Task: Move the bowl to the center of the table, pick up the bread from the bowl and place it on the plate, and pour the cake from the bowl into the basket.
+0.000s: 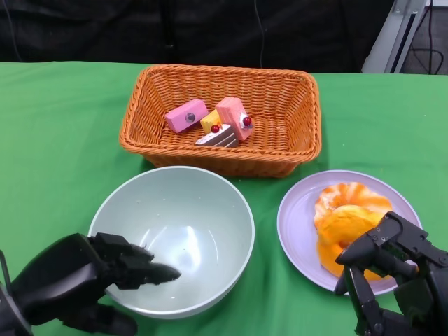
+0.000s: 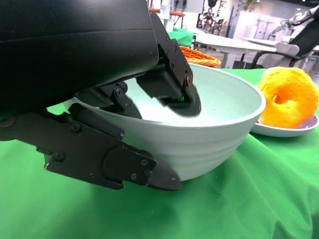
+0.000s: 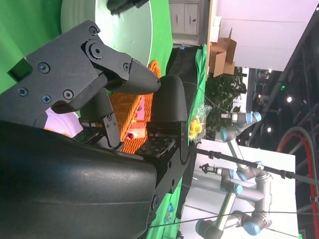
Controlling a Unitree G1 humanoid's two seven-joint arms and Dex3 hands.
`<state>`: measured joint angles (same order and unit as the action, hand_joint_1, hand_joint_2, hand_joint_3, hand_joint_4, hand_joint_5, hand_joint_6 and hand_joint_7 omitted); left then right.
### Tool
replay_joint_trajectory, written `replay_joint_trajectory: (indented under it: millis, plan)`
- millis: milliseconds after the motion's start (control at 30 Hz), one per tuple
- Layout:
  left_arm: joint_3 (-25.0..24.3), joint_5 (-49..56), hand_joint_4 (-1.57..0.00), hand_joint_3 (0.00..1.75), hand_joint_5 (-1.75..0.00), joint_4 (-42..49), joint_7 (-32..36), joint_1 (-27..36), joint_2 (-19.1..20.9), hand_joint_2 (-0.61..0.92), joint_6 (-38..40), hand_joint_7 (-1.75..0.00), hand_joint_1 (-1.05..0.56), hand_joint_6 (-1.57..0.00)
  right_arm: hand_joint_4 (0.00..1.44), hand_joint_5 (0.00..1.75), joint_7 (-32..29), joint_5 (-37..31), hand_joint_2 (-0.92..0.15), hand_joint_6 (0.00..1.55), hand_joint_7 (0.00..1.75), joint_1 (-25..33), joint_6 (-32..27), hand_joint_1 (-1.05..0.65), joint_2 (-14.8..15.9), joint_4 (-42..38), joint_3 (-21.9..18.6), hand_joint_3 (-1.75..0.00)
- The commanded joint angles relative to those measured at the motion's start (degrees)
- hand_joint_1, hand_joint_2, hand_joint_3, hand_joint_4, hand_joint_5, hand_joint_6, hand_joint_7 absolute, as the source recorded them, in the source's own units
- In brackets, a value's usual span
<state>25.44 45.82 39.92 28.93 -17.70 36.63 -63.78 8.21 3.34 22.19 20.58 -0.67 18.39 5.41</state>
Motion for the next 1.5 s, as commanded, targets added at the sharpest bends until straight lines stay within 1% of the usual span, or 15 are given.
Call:
replay_joint_trajectory:
  millis: [33,167,300,400,500,667,867,900,933,967,1033,1067,1167,1300,1500]
  plan:
    - [-2.19,-3.72,-0.38,0.39,0.0,-1.01,-2.46,2.05,-0.24,0.92,0.34,0.0,-0.96,-0.34,0.73,1.59,-0.06,0.74,-0.5,0.65,1.38,0.09,-0.17,-0.14,0.43,0.24,-0.12,-1.09]
    - [-5.29,-5.21,-0.32,0.53,0.0,-3.02,-1.86,4.09,-1.98,0.92,2.4,0.0,-1.0,-0.27,0.73,1.6,-0.07,0.51,-0.5,0.64,1.39,0.0,-0.06,-0.13,0.48,0.15,-0.1,-1.1]
    - [-6.48,-13.17,-0.32,0.56,-0.01,-1.27,-5.39,4.58,-4.46,0.92,-1.52,-0.02,-1.0,-0.29,0.73,1.6,-0.08,0.54,-0.49,0.64,1.39,-0.04,0.03,-0.13,0.4,0.07,-0.04,-1.11]
    - [-2.19,-36.22,-0.41,0.54,-0.05,-0.58,-18.98,5.31,-6.84,0.92,-3.65,-0.04,-0.97,-0.38,0.73,1.6,-0.09,0.57,-0.49,0.64,1.39,0.08,-0.13,-0.14,0.4,0.24,-0.02,-1.11]
    - [-0.24,-57.18,-0.55,0.39,-0.09,-7.63,-33.19,8.28,-8.44,0.92,3.57,-0.05,-0.88,-0.5,0.74,1.61,0.03,0.79,-0.48,0.64,1.4,0.15,-0.42,-0.14,0.36,0.52,0.11,-1.12]
    - [-1.93,-71.32,-0.9,0.2,-0.2,-18.97,-44.19,12.16,-9.94,0.92,13.95,-0.06,-0.52,-0.64,0.73,1.61,1.01,1.66,-0.47,0.63,1.41,0.03,-0.62,-0.15,0.67,0.66,0.46,-1.13]
    - [-7.1,-74.17,-1.05,0.15,-0.29,-25.47,-51.56,15.81,-14.54,0.92,21.7,-0.11,-0.28,-0.81,0.74,1.59,1.46,1.02,-0.53,0.64,1.39,0.01,-1.3,-0.21,0.91,0.77,1.21,-0.99]
    - [-8.06,-73.83,-1.06,0.17,-0.35,-25.69,-52.49,16.14,-15.48,0.92,22.14,-0.12,-0.24,-0.85,0.74,1.59,1.54,0.97,-0.55,0.64,1.38,-0.03,-1.19,-0.21,0.97,0.56,1.34,-0.96]
    - [-8.99,-73.58,-1.01,0.21,-0.51,-25.99,-53.33,16.51,-16.31,0.92,22.79,-0.14,-0.2,-0.93,0.74,1.59,1.56,0.86,-0.56,0.64,1.38,-0.07,-1.19,-0.22,1.0,0.45,1.48,-0.94]
    - [-9.86,-73.28,-0.91,0.27,-0.75,-26.24,-54.03,16.87,-17.1,0.92,23.4,-0.23,-0.14,-1.01,0.74,1.59,1.59,0.74,-0.57,0.65,1.38,-0.12,-1.24,-0.22,1.03,0.39,1.62,-0.92]
    - [-11.48,-72.45,-0.84,0.37,-0.96,-26.58,-55.29,17.42,-18.38,0.9,24.44,-0.51,-0.08,-0.97,0.74,1.58,1.51,0.35,-0.58,0.65,1.37,-0.16,-1.58,-0.22,1.08,0.5,1.87,-0.9]
    - [-12.22,-71.95,-0.8,0.55,-1.16,-26.65,-55.91,17.62,-18.91,0.83,24.86,-0.81,-0.06,-0.9,0.74,1.58,1.45,0.12,-0.58,0.64,1.37,-0.17,-1.8,-0.23,1.1,0.61,2.01,-0.9]
    - [-14.07,-70.41,-0.76,0.94,-1.47,-26.25,-58.29,17.84,-19.84,0.65,25.35,-1.2,-0.05,-0.78,0.73,1.58,1.83,0.37,-0.57,0.64,1.38,-0.06,-2.46,-0.21,1.23,0.76,2.56,-0.93]
    - [-16.13,-69.76,-0.76,1.05,-1.58,-25.98,-61.61,18.07,-20.59,0.61,26.2,-1.31,-0.05,-0.75,0.73,1.59,2.63,0.66,-0.55,0.64,1.38,0.68,-3.21,-0.18,1.57,1.22,3.8,-0.98]
    - [-18.28,-69.43,-0.75,1.09,-1.62,-26.8,-65.45,18.96,-21.24,0.59,28.2,-1.35,-0.08,-0.74,0.7,1.61,3.6,1.72,-0.53,0.62,1.4,1.95,-5.81,-0.16,2.35,3.52,5.31,-1.02]
